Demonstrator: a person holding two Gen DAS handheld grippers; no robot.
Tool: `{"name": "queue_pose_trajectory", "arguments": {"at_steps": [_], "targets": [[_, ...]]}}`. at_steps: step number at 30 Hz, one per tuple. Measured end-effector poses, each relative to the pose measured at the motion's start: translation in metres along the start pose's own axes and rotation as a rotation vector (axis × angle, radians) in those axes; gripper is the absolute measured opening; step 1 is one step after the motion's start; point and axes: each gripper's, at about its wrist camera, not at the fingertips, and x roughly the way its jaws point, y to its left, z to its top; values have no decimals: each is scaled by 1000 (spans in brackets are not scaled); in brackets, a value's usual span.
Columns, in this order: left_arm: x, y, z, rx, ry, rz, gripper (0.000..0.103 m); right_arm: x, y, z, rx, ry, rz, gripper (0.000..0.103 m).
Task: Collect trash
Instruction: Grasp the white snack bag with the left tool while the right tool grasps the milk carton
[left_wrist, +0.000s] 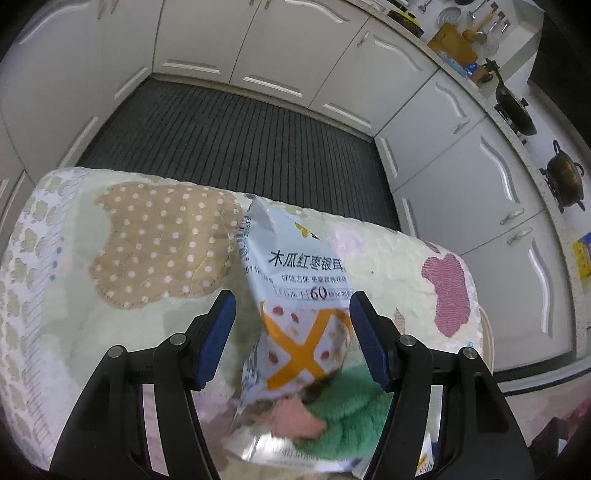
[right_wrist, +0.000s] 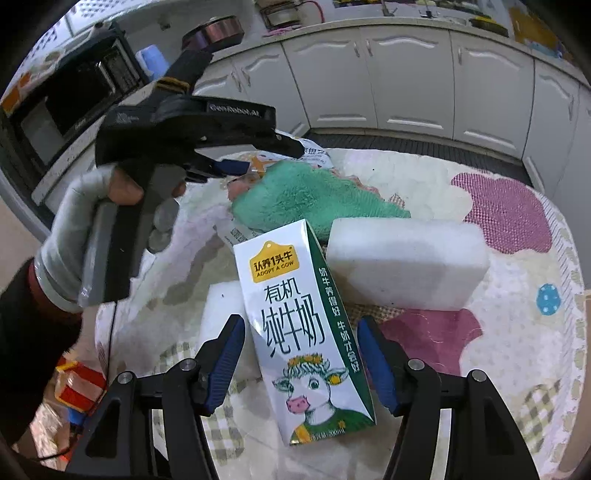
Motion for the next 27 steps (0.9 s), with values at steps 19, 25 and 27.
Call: {"name": "queue_pose_trajectory", "arguments": {"at_steps": [19, 25, 27], "targets": [[-98, 9, -14, 48, -185, 17, 13, -62, 5, -18, -10, -118, 58, 50], [-131, 0, -31, 82, -214, -5, 13, -80, 5, -21, 6, -159, 51, 50], [-139, -7, -39, 103, -221, -14, 13, -87, 6, -24, 18, -176, 47, 50]]}}
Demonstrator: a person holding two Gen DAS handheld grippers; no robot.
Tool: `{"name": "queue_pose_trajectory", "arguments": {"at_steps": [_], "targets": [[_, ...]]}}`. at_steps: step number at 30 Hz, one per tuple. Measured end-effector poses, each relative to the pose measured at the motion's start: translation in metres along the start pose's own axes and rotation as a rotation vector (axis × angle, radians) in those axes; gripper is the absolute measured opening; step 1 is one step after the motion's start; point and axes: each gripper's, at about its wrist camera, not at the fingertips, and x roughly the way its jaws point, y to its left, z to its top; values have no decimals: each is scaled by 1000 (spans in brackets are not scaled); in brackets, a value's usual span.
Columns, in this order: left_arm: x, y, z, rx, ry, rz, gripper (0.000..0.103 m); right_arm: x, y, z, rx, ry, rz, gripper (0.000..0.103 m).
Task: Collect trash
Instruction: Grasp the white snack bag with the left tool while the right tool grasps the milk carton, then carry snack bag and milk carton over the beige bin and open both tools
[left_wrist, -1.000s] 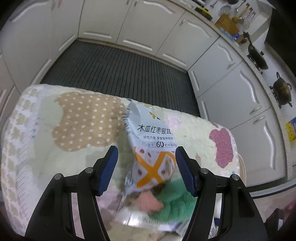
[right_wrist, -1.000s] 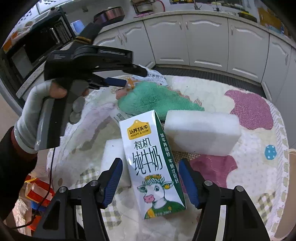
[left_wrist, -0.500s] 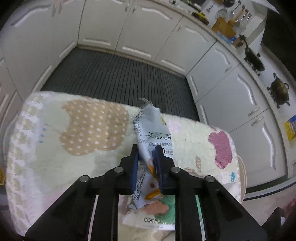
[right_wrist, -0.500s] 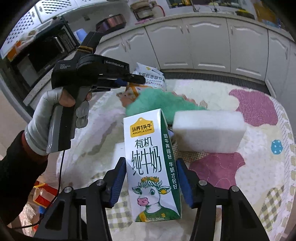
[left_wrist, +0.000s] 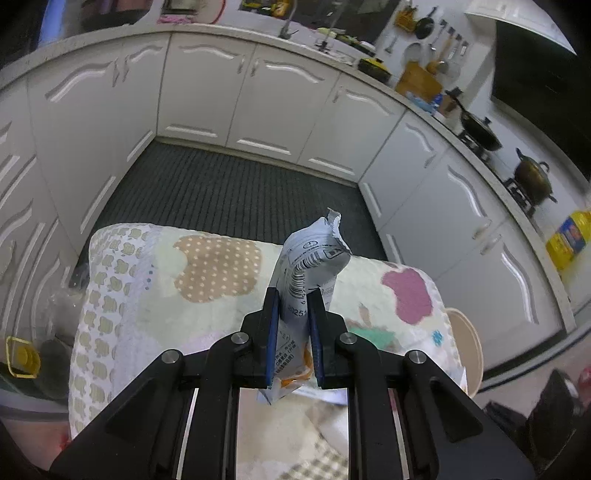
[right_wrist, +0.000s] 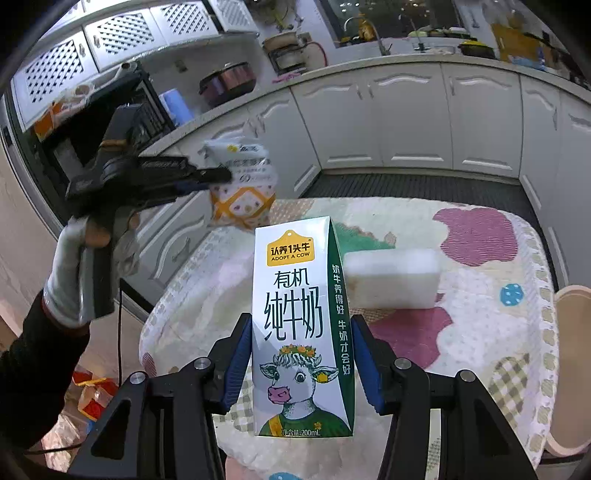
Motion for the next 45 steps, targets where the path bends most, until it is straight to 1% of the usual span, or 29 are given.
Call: {"name": "queue_pose_trajectory", "arguments": {"at_steps": [4, 10, 15, 21, 27, 35, 45], "targets": [[-17, -19, -5, 31, -24, -34, 13, -12, -1, -1, 8, -14, -12, 50], [-39, -45, -2, 83, -63, -70, 12, -30, -7, -3, 22, -42, -26, 50], [-45, -66, -6, 127, -58, -97, 12, -43, -15, -4, 42, -71, -40, 50], [-34, -93, -24, 170, -11, -130, 12, -58, -27, -5, 62, -95, -73, 50], [-14, -131, -45, 219, 43, -173, 12, -76, -46, -8, 93, -117, -124, 50], [12, -189, -70, 302, 104, -226, 12, -109, -88, -21, 167, -149, -210, 50], [44, -267, -85, 397, 163, -286, 12, -150, -140, -44, 266, -190, -301, 51]]}}
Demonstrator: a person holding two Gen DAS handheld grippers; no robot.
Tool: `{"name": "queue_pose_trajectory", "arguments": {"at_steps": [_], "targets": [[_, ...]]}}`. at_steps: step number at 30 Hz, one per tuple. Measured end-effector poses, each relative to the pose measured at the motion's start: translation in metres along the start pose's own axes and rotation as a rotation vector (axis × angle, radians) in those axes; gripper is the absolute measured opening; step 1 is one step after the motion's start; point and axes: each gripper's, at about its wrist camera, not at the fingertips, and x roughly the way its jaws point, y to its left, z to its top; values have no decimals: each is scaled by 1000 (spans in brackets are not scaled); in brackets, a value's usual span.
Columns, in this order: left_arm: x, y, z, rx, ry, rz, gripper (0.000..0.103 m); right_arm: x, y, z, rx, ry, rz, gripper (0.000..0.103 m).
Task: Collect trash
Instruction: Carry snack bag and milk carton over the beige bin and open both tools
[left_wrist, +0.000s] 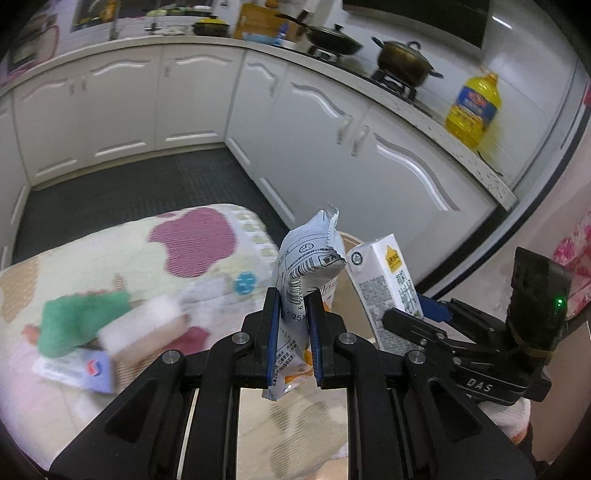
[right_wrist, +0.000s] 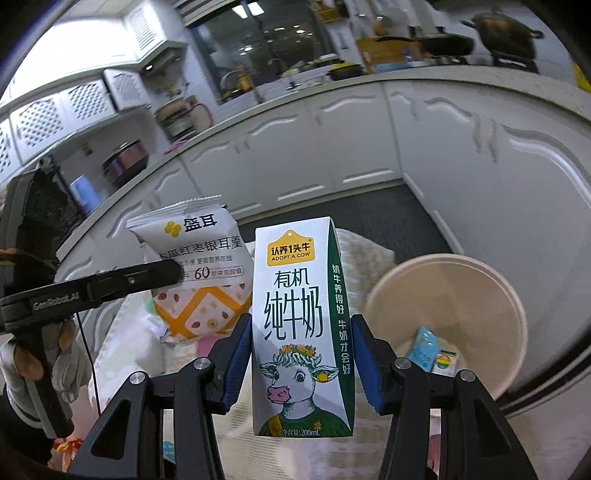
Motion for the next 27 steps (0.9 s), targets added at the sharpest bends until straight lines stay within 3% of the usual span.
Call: {"name": "queue_pose_trajectory", "arguments": {"at_steps": [16, 27], "targets": [[101, -61, 17, 38, 113, -46, 12, -6, -87, -11, 118, 3, -166, 51], [162, -59, 12, -21, 188, -29, 12, 29, -137, -26, 222, 74, -198, 51]]}}
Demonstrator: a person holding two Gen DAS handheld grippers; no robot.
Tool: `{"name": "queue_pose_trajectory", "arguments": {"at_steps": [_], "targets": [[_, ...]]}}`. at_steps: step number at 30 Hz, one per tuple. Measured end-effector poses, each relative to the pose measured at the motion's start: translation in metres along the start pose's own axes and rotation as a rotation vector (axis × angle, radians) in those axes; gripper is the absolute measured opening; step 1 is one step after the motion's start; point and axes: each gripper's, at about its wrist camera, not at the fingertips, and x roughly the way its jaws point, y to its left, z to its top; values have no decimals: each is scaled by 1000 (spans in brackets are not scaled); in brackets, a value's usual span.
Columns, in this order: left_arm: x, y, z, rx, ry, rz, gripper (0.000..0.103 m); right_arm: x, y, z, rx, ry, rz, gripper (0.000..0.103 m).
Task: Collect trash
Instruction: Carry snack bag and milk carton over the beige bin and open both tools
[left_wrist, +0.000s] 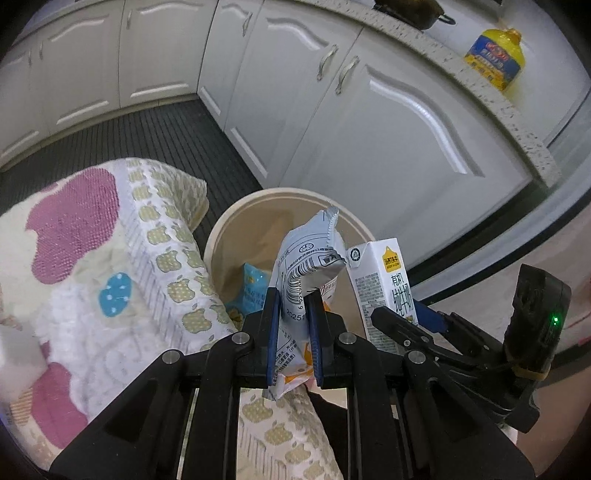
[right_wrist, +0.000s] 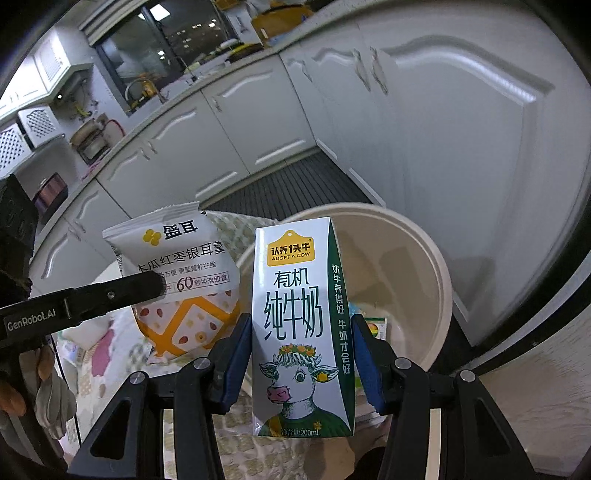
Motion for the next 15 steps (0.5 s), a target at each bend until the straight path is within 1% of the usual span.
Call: {"name": "queue_pose_trajectory", "arguments": {"at_steps": [4, 9, 15], "targets": [[13, 1, 1, 0, 11, 13, 12, 12, -5, 1, 8, 17, -8, 51], [21, 1, 2, 2, 4, 34, 12, 24, -6, 5, 16, 31, -22, 51], [26, 6, 3, -11, 6, 34, 13, 33, -1, 8, 20, 42, -42, 51]]}}
